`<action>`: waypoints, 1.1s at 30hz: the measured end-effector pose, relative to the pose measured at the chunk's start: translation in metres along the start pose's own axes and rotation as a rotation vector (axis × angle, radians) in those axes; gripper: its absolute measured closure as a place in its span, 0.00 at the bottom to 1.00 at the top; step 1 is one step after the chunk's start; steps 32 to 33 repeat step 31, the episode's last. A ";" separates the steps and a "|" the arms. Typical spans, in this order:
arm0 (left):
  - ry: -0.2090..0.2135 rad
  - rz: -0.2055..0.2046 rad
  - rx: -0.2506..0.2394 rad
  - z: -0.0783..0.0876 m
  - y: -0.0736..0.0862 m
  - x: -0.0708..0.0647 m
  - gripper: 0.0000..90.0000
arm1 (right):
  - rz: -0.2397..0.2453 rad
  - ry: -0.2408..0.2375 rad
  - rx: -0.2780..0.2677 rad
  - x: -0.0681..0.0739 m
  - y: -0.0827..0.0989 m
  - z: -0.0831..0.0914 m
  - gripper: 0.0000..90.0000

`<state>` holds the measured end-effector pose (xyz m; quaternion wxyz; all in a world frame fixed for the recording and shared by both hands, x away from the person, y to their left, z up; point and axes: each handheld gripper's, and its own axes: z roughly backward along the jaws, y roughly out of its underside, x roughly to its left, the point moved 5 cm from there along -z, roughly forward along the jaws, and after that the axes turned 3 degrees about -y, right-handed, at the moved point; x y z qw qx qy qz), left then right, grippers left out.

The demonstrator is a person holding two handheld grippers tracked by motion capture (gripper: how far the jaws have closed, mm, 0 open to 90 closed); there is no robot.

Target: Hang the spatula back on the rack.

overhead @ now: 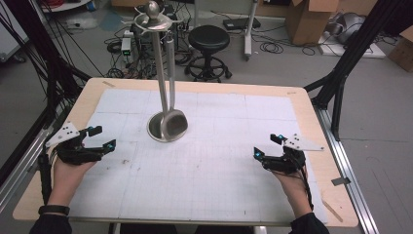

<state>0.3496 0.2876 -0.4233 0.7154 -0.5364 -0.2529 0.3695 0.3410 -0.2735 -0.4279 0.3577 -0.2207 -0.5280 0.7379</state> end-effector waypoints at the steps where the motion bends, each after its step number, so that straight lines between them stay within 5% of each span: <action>1: -0.001 -0.003 0.003 0.000 0.000 0.000 0.21 | -0.004 0.003 0.003 -0.002 0.001 0.000 0.17; 33: 0.001 -0.022 0.031 -0.003 0.003 -0.003 0.21 | 0.009 0.015 0.030 -0.006 0.007 -0.007 0.17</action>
